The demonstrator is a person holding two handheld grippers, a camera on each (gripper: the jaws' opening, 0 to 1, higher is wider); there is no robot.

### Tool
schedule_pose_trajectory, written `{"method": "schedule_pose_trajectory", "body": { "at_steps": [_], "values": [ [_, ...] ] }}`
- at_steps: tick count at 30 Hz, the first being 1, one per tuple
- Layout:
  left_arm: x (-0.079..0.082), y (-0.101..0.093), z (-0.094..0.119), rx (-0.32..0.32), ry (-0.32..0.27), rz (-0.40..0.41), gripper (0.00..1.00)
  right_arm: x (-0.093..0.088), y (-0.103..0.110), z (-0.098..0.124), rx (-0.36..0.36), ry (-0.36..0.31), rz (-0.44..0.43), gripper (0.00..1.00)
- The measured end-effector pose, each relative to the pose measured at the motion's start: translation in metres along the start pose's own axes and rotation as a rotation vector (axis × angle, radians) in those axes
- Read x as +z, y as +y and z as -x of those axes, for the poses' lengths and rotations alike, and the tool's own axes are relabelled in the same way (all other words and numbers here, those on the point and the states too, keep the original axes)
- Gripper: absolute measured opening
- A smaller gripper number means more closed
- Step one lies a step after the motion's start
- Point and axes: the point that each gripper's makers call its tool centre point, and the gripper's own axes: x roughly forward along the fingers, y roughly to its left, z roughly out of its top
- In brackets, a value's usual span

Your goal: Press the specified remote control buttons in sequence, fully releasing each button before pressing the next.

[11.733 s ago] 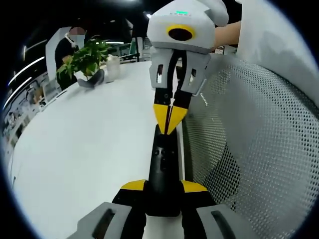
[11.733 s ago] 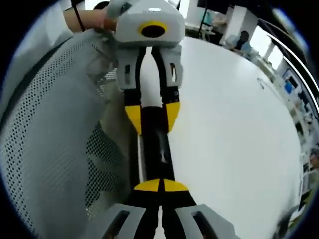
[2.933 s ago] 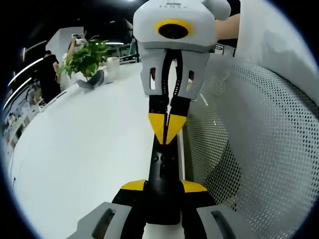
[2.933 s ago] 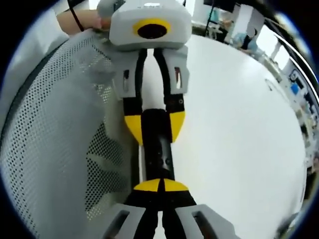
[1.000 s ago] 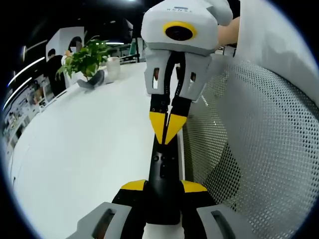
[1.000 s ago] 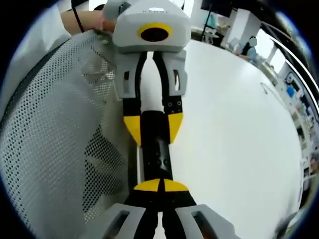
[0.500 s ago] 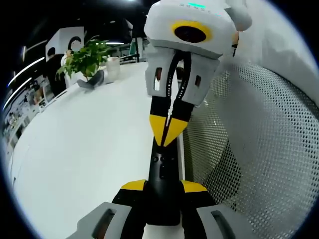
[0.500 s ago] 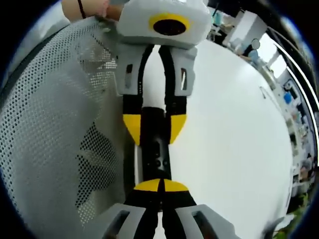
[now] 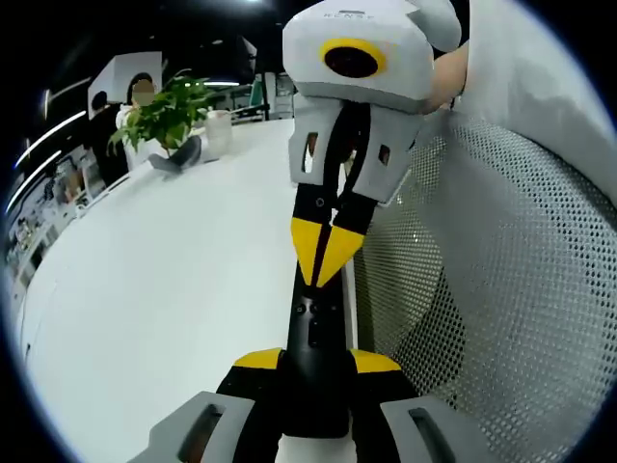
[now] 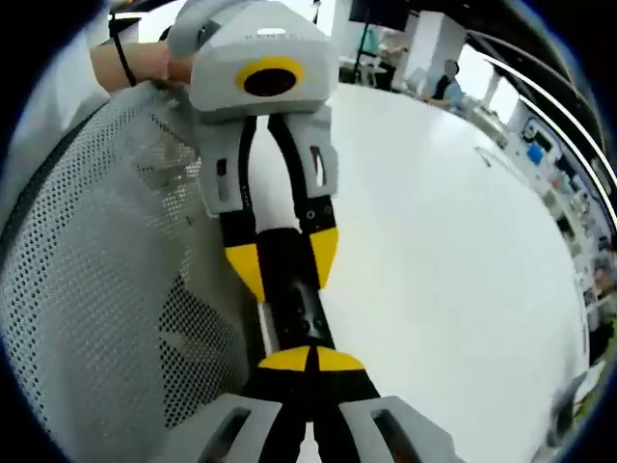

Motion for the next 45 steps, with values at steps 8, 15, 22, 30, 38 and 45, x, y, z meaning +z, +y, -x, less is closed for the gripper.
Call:
{"method": "schedule_pose_trajectory", "body": {
  "at_steps": [8, 15, 22, 30, 38, 45],
  "values": [
    [0.0, 0.0, 0.0, 0.0, 0.0, 0.0, 0.24, 0.0, -0.001, -0.002, 0.021, 0.04, 0.089, 0.0],
    [0.0, 0.0, 0.0, -0.002, 0.0, -0.001, 0.24, 0.0, -0.002, -0.004, 0.054, 0.076, 0.079, 0.0],
    [0.0, 0.0, 0.0, 0.0, 0.001, 0.0, 0.25, -0.001, -0.001, -0.004, 0.035, 0.084, 0.053, 0.0],
    [0.0, 0.0, 0.0, 0.002, 0.002, 0.001, 0.24, 0.0, 0.002, -0.002, -0.033, 0.046, 0.032, 0.0],
    [0.0, 0.0, 0.0, 0.0, 0.003, 0.001, 0.24, 0.011, 0.016, -0.006, 0.027, 0.015, 0.058, 0.0],
    [0.0, -0.001, 0.0, -0.002, 0.003, 0.0, 0.24, 0.011, 0.015, -0.008, 0.028, 0.029, 0.117, 0.0]
  ]
}}
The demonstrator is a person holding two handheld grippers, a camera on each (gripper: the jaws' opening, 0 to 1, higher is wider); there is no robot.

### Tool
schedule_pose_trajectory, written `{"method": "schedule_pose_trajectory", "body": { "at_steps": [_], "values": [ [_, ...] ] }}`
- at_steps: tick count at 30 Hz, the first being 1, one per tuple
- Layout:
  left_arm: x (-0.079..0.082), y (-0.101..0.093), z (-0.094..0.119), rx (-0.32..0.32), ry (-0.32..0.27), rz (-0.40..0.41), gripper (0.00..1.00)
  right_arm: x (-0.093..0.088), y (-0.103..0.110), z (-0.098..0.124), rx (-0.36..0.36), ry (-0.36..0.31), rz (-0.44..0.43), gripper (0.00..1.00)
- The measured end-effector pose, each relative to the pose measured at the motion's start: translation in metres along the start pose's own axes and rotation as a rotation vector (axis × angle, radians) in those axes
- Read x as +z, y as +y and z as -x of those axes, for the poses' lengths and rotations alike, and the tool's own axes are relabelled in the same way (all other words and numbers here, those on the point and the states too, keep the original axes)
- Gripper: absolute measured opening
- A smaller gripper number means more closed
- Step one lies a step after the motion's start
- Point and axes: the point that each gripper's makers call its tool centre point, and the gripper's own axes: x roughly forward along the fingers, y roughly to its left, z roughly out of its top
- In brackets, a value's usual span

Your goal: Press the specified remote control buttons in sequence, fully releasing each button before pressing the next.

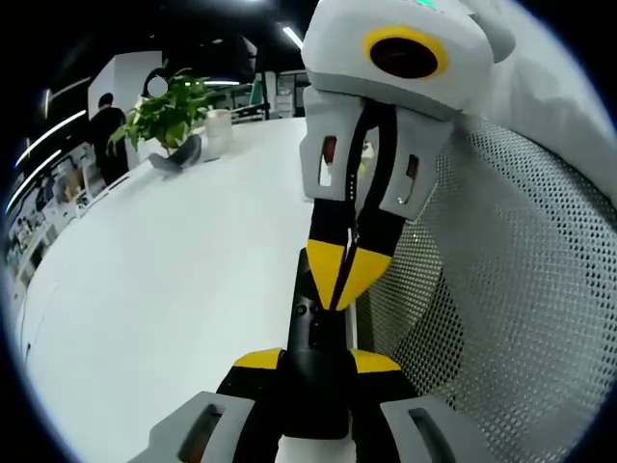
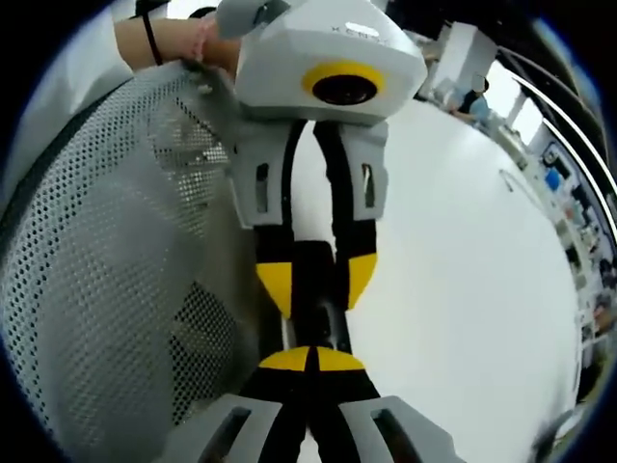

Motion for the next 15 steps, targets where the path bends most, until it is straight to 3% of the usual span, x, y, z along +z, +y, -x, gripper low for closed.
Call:
{"method": "schedule_pose_trajectory", "body": {
  "at_steps": [15],
  "values": [
    [0.0003, 0.0, -0.0001, -0.001, -0.002, 0.001, 0.24, -0.0008, 0.0012, 0.0004, -0.002, 0.0, 0.023, 0.0]
  ]
}}
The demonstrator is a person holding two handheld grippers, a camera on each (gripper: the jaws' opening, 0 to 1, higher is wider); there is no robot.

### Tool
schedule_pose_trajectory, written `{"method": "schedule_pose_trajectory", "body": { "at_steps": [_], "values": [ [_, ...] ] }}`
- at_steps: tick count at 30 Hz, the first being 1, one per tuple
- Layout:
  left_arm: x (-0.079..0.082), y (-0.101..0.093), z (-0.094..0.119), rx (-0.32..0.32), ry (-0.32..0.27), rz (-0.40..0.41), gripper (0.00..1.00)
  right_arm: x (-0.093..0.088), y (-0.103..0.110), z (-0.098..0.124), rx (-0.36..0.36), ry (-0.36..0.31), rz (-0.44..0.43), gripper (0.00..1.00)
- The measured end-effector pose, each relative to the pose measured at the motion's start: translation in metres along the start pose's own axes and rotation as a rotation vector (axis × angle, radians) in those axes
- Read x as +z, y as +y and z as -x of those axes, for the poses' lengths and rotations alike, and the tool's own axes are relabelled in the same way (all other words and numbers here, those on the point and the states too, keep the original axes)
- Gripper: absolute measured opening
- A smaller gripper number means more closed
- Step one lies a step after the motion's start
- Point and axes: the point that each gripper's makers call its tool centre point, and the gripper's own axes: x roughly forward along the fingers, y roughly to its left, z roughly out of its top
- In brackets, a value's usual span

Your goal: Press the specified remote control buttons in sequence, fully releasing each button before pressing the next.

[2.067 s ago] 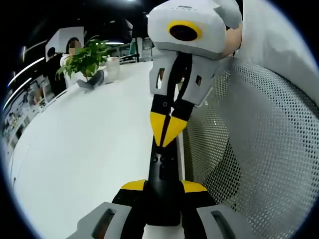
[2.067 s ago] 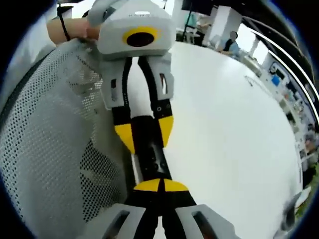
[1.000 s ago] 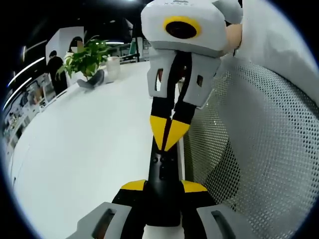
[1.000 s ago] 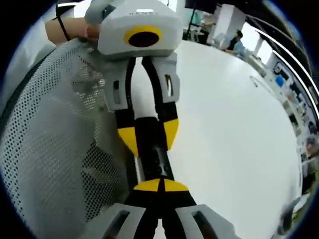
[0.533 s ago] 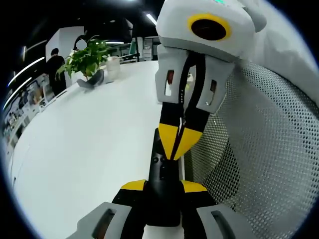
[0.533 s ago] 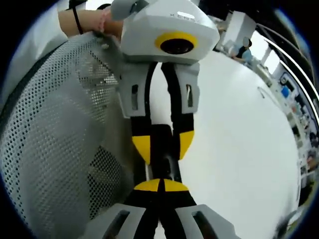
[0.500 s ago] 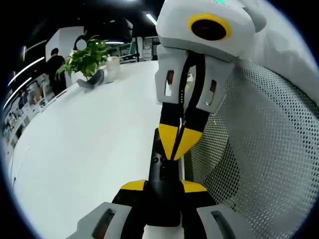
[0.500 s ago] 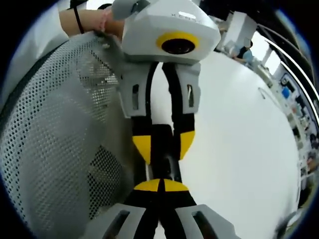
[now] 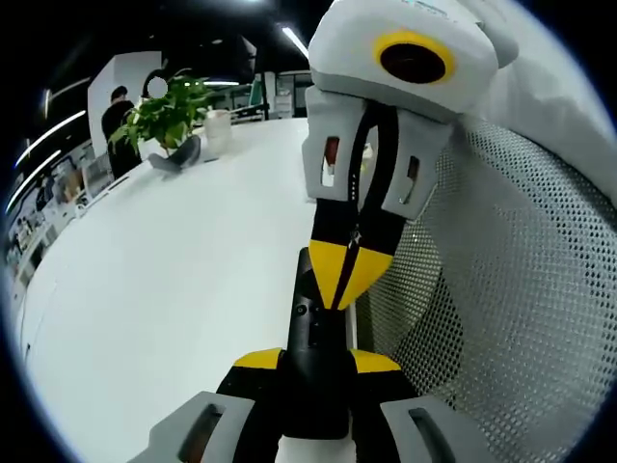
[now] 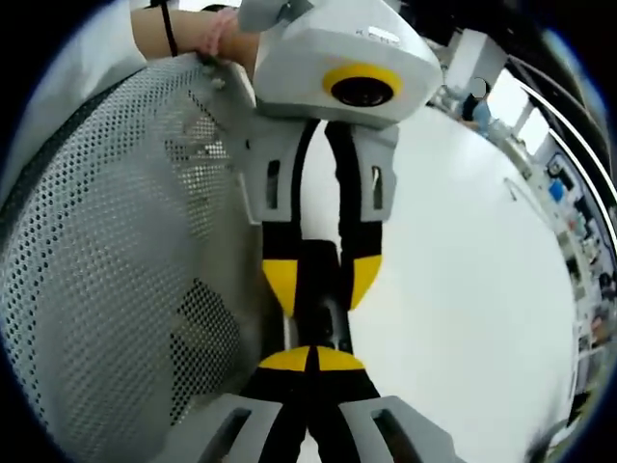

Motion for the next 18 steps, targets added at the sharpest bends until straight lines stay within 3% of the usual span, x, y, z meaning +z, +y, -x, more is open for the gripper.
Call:
{"method": "schedule_pose_trajectory", "body": {
  "at_steps": [11, 18],
  "values": [
    [0.0001, -0.0004, -0.0001, -0.003, -0.002, -0.001, 0.24, 0.0003, 0.0011, -0.0002, 0.009, -0.002, -0.001, 0.0],
    [0.0004, -0.0006, -0.0003, -0.004, -0.001, -0.002, 0.25, 0.0005, 0.0028, -0.0016, 0.001, 0.015, 0.044, 0.0]
  ]
}}
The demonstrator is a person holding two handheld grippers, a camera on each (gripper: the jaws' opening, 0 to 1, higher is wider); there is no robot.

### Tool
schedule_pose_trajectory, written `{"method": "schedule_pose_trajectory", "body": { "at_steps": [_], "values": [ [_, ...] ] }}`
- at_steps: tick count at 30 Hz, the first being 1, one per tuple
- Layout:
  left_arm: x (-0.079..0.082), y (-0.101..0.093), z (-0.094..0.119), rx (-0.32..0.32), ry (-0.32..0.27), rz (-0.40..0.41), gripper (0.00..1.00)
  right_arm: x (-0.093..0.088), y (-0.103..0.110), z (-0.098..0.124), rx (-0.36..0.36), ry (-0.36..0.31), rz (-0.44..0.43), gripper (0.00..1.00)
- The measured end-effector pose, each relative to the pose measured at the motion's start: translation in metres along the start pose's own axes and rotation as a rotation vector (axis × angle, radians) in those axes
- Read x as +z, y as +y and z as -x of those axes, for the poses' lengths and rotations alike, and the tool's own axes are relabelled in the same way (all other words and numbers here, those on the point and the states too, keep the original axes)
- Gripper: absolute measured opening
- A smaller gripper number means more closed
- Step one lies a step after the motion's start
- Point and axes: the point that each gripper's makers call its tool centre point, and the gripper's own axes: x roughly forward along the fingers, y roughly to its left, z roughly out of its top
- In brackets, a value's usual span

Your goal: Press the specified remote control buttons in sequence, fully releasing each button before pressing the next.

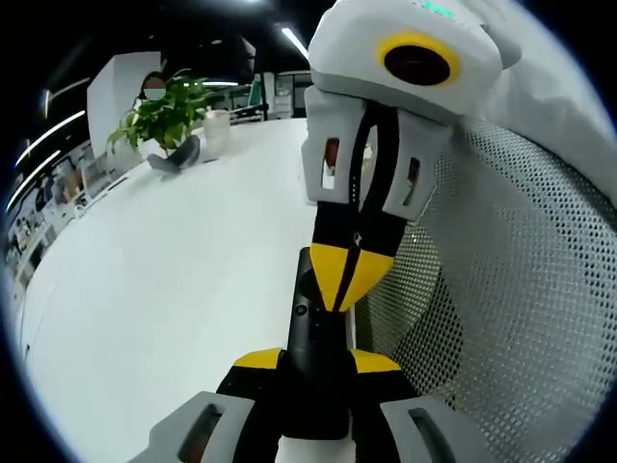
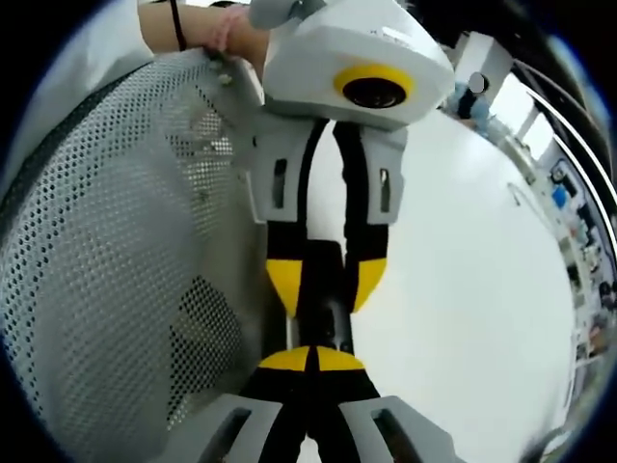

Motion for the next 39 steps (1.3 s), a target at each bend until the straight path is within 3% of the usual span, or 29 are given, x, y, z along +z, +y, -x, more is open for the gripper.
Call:
{"method": "schedule_pose_trajectory", "body": {
  "at_steps": [5, 9, 17, 21, 26, 32, 39],
  "values": [
    [0.0, 0.0, 0.0, -0.005, -0.001, -0.005, 0.25, 0.002, 0.004, -0.003, 0.038, 0.006, 0.017, 0.0],
    [0.001, -0.001, 0.0, -0.004, -0.001, -0.006, 0.25, 0.002, 0.004, -0.002, 0.018, 0.008, 0.028, 0.0],
    [0.0, -0.001, 0.0, -0.002, 0.0, -0.005, 0.25, 0.004, 0.0, 0.001, 0.037, -0.051, -0.126, 0.0],
    [0.0, -0.001, -0.001, -0.001, 0.0, -0.004, 0.25, 0.007, -0.016, 0.008, -0.018, -0.075, -0.169, 0.0],
    [0.0, -0.001, -0.001, -0.003, 0.0, -0.006, 0.25, -0.003, -0.012, 0.0, 0.017, -0.013, -0.154, 0.0],
    [0.0, -0.001, -0.001, -0.003, -0.001, -0.005, 0.25, 0.0, -0.014, 0.001, 0.005, -0.019, -0.168, 0.0],
    [0.0, 0.0, -0.001, -0.001, -0.001, -0.006, 0.25, -0.001, -0.018, -0.001, -0.002, 0.018, -0.154, 0.0]
  ]
}}
